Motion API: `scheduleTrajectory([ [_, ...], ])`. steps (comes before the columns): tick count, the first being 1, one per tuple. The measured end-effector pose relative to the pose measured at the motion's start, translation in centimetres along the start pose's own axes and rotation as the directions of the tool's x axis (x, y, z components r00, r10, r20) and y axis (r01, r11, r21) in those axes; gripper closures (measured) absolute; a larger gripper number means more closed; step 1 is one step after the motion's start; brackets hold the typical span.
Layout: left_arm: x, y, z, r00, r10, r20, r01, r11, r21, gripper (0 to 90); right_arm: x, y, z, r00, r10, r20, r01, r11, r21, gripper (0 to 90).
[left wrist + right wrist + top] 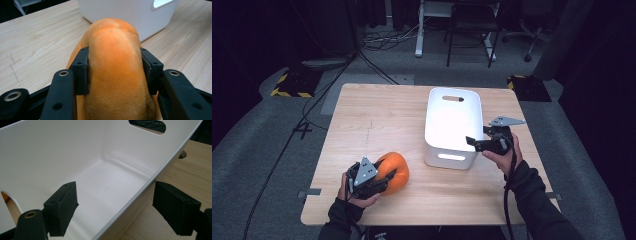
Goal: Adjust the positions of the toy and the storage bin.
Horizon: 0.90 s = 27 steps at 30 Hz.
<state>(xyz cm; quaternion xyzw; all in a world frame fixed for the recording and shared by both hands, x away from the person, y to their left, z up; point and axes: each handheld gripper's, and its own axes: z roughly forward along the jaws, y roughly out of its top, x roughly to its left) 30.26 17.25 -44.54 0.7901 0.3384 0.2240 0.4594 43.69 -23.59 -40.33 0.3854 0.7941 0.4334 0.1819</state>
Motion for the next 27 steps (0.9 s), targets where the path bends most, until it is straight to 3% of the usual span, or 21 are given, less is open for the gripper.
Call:
scheduleTrajectory([
  [5,0.0,0.0,0.0,1.0000,-0.004,0.001,0.004,1.0000,-0.005,51.6,0.6,0.1,-0.2,0.9996,-0.021,-0.017,0.021,1.000,-0.006,22.9],
  [9,-0.1,0.0,0.0,1.0000,-0.002,-0.001,0.002,1.0000,-0.001,51.6,0.5,0.2,-1.7,0.9986,-0.028,-0.045,0.025,0.998,-0.057,24.6],
  [15,0.0,0.0,0.1,1.0000,-0.005,0.006,0.005,1.0000,0.001,51.6,-0.4,-0.2,-4.8,0.9977,-0.061,-0.030,0.057,0.991,-0.125,24.7],
  [22,0.0,-0.1,0.1,1.0000,-0.004,0.006,0.004,1.0000,-0.003,51.6,-1.5,-1.7,-5.9,0.9954,-0.091,-0.027,0.088,0.989,-0.120,24.6],
  [27,0.0,-0.1,0.1,1.0000,-0.005,0.008,0.005,1.0000,-0.005,51.5,-2.1,-3.4,-5.8,0.9865,-0.163,-0.011,0.162,0.985,-0.054,24.4],
])
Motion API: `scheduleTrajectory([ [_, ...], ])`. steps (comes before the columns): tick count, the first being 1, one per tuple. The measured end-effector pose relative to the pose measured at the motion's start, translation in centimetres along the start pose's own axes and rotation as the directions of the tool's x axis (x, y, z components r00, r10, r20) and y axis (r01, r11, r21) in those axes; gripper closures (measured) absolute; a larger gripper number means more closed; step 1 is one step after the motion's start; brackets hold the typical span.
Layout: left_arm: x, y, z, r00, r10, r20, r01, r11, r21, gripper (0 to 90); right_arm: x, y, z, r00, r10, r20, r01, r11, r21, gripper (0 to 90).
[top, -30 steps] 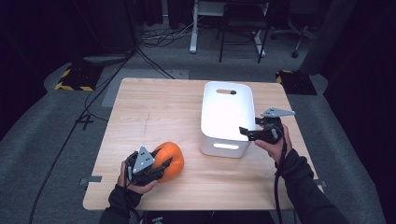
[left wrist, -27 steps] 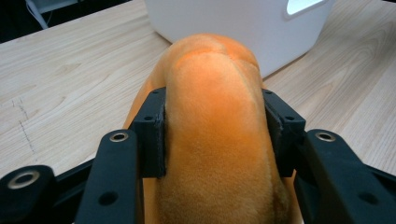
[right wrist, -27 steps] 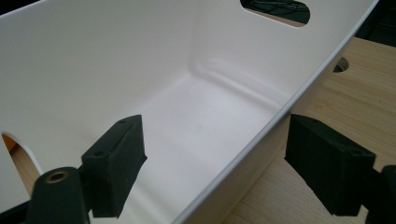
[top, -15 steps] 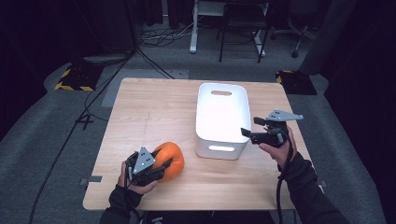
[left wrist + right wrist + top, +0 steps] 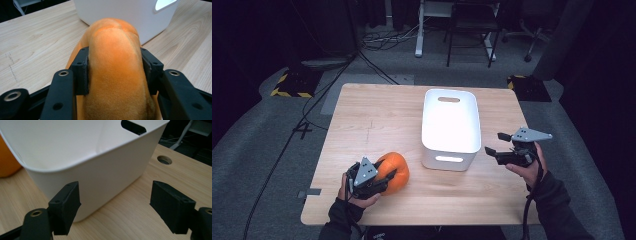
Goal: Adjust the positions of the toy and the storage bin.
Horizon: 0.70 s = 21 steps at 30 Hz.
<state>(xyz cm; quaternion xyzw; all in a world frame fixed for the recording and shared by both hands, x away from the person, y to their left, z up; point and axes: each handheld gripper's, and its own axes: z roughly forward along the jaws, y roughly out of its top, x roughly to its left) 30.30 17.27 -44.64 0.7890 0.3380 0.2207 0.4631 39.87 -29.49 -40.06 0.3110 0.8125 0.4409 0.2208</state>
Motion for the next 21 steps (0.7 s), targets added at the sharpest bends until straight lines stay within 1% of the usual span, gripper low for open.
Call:
scheduleTrajectory([
  [1,0.0,0.0,0.0,1.0000,0.000,-0.001,0.000,1.0000,-0.001,51.5,-0.1,-0.4,0.1,1.0000,-0.006,0.005,0.006,1.000,0.015,24.3],
  [2,0.0,0.0,0.0,1.0000,-0.001,-0.001,0.001,1.0000,-0.002,51.4,-0.3,-1.1,0.2,0.9999,-0.011,-0.002,0.011,0.999,0.035,24.3],
  [4,0.0,0.0,0.0,1.0000,-0.001,-0.001,0.001,1.0000,-0.002,51.4,-0.4,-1.5,0.2,1.0000,-0.008,-0.002,0.008,0.999,0.045,24.3],
  [5,0.0,0.0,0.0,1.0000,0.001,0.000,-0.001,1.0000,0.000,51.4,-0.5,-1.9,0.3,0.9999,-0.012,0.002,0.012,0.998,0.059,24.0],
  [6,0.0,0.0,0.1,1.0000,-0.004,-0.001,0.004,1.0000,-0.004,51.3,-0.7,-2.6,0.4,0.9998,-0.020,-0.003,0.020,0.996,0.081,23.8],
  [7,0.0,0.0,0.1,1.0000,-0.004,-0.001,0.004,1.0000,-0.004,51.3,-0.7,-2.6,0.4,0.9998,-0.020,-0.003,0.020,0.996,0.081,23.8],
  [8,0.0,0.0,0.1,1.0000,-0.005,0.000,0.005,1.0000,-0.004,51.3,-0.9,-3.4,0.5,0.9998,-0.021,-0.002,0.021,0.995,0.100,23.4],
  [10,0.0,0.0,0.1,1.0000,-0.003,-0.001,0.003,1.0000,-0.004,51.3,-0.9,-3.7,0.5,0.9997,-0.022,-0.005,0.023,0.994,0.107,23.4],
  [11,0.0,0.0,0.1,1.0000,-0.007,0.000,0.007,1.0000,-0.003,51.3,-1.0,-4.1,0.6,0.9997,-0.026,-0.006,0.026,0.993,0.117,23.4],
  [12,0.0,0.0,0.1,1.0000,-0.006,0.001,0.006,1.0000,-0.003,51.3,-1.2,-5.1,0.8,0.9997,-0.024,-0.005,0.024,0.990,0.141,23.3],
  [14,0.1,0.0,0.1,1.0000,-0.003,0.000,0.003,1.0000,-0.003,51.2,-1.3,-5.4,0.8,0.9998,-0.020,-0.008,0.021,0.988,0.150,23.3],
  [15,0.1,0.0,0.1,1.0000,-0.002,0.002,0.002,1.0000,-0.001,51.2,-1.4,-5.8,0.8,0.9998,-0.020,-0.007,0.020,0.987,0.157,23.2],
  [16,0.2,0.0,0.1,1.0000,-0.001,0.007,0.001,1.0000,0.002,51.3,-1.5,-6.6,0.9,0.9999,-0.012,-0.009,0.013,0.984,0.175,22.9],
  [17,0.2,0.0,0.1,1.0000,-0.001,0.007,0.001,1.0000,0.002,51.2,-1.5,-6.6,0.9,0.9999,-0.012,-0.009,0.013,0.984,0.175,22.9],
  [18,0.2,0.0,0.1,0.9999,-0.004,0.010,0.004,1.0000,-0.002,51.3,-1.6,-7.4,1.0,0.9998,-0.016,-0.010,0.018,0.981,0.195,22.9],
  [19,0.2,0.0,0.1,0.9999,-0.005,0.011,0.005,1.0000,-0.004,51.3,-1.7,-7.8,1.0,0.9998,-0.015,-0.013,0.017,0.980,0.200,22.6],
  [20,0.2,0.0,0.1,0.9999,-0.007,0.012,0.007,1.0000,-0.005,51.2,-1.8,-8.1,1.0,0.9999,-0.004,-0.015,0.007,0.979,0.205,22.4],
  [21,0.2,-0.1,0.1,0.9999,-0.010,0.012,0.010,0.9999,-0.008,51.2,-1.9,-8.6,1.0,0.9998,-0.008,-0.021,0.012,0.976,0.216,22.4],
])
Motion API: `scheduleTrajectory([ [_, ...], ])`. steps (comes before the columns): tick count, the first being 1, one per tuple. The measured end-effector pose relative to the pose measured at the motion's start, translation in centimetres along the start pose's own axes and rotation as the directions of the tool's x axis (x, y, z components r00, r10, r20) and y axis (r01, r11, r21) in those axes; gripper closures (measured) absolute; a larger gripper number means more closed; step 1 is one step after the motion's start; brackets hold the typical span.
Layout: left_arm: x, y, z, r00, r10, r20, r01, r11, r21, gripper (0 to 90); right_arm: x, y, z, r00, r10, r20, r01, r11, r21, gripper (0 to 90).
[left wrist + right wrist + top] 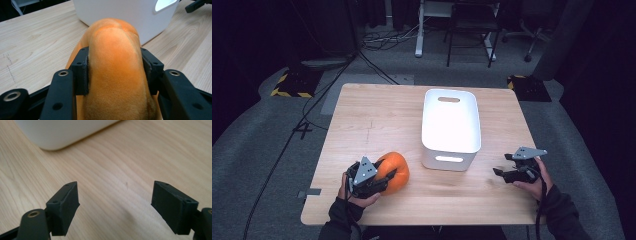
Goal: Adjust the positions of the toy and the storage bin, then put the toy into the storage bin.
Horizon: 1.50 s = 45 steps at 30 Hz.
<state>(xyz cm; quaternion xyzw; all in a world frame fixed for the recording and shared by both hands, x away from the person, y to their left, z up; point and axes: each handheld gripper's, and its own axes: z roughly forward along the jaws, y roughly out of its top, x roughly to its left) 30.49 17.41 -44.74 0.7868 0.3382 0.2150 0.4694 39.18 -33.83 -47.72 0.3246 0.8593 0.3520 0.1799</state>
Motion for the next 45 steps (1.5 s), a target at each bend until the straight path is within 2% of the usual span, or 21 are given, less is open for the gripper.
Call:
scheduleTrajectory([
  [4,0.1,-0.1,-0.1,1.0000,0.004,-0.002,-0.004,1.0000,-0.001,51.3,-0.2,-0.8,0.0,0.9997,0.023,-0.005,-0.023,1.000,-0.001,21.8],
  [5,0.1,0.0,-0.1,1.0000,-0.003,0.005,0.003,1.0000,0.000,51.2,-0.4,-1.4,-0.1,0.9990,0.042,-0.013,-0.042,0.999,0.000,21.6],
  [12,0.2,-0.2,-0.1,0.9999,-0.006,0.011,0.006,0.9999,-0.010,51.2,-0.6,-3.0,-0.3,0.9973,0.072,-0.016,-0.072,0.997,0.006,20.0],
  [15,0.2,-0.3,0.0,0.9999,-0.005,0.016,0.005,0.9999,-0.016,51.2,-0.8,-4.0,-0.4,0.9958,0.091,-0.013,-0.091,0.995,-0.025,18.3],
  [24,0.1,-0.5,-0.1,1.0000,0.002,0.008,-0.001,0.9996,-0.028,51.3,-0.7,-4.0,-0.3,0.9960,0.089,-0.006,-0.089,0.996,-0.025,16.7],
  [30,0.1,-0.5,-0.2,0.9999,-0.011,0.008,0.011,0.9996,-0.026,51.8,-0.7,-3.9,-0.2,0.9956,0.093,-0.008,-0.093,0.995,-0.026,16.4],
  [36,-0.3,-0.2,-0.4,0.9998,0.008,-0.015,-0.009,0.9994,-0.033,55.8,-0.7,-3.9,-0.2,0.9957,0.093,-0.009,-0.093,0.995,-0.026,16.4],
  [37,-0.3,-0.1,-0.5,0.9995,0.008,-0.029,-0.009,0.9993,-0.038,56.9,-0.7,-3.9,-0.2,0.9956,0.093,-0.009,-0.093,0.995,-0.025,16.4],
  [45,0.0,0.6,-0.5,0.9987,-0.010,-0.049,0.008,0.9989,-0.046,57.5,-0.7,-3.9,-0.2,0.9957,0.092,-0.010,-0.092,0.995,-0.024,16.4],
])
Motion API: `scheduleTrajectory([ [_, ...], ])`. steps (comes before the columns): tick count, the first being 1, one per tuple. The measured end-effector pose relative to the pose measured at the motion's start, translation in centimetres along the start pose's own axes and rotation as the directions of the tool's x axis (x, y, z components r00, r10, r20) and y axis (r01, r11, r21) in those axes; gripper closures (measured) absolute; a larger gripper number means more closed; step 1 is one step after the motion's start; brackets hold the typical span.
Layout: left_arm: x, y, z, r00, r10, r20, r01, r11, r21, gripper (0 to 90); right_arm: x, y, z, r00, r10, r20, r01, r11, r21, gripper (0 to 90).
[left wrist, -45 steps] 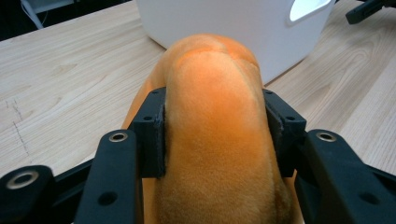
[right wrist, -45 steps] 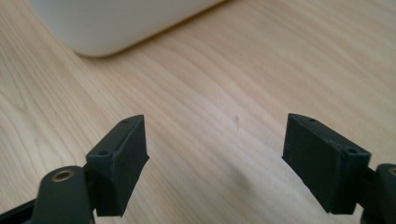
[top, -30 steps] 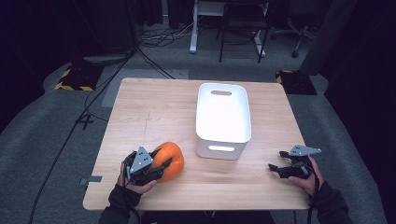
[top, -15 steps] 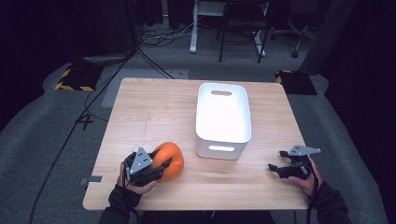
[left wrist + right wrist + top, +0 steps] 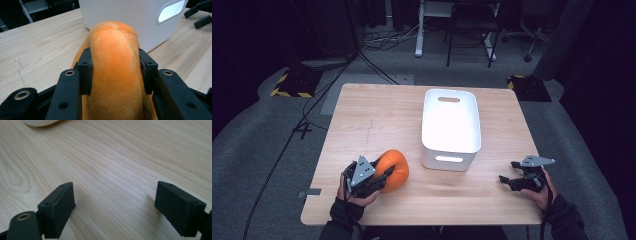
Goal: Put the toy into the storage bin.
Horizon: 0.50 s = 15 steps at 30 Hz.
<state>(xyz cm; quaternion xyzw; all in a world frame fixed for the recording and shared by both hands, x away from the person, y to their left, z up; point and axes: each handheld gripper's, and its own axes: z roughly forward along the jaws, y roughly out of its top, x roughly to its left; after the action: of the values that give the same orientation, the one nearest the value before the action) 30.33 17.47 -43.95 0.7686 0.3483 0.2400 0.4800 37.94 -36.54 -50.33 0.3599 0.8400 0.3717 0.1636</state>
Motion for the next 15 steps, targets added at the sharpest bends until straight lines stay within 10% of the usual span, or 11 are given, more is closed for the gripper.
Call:
scheduleTrajectory([
  [15,1.8,2.8,0.5,0.9993,-0.022,-0.030,0.019,0.9973,-0.071,57.5,0.0,0.0,0.0,1.0000,0.001,0.000,-0.001,1.000,0.000,16.4],
])
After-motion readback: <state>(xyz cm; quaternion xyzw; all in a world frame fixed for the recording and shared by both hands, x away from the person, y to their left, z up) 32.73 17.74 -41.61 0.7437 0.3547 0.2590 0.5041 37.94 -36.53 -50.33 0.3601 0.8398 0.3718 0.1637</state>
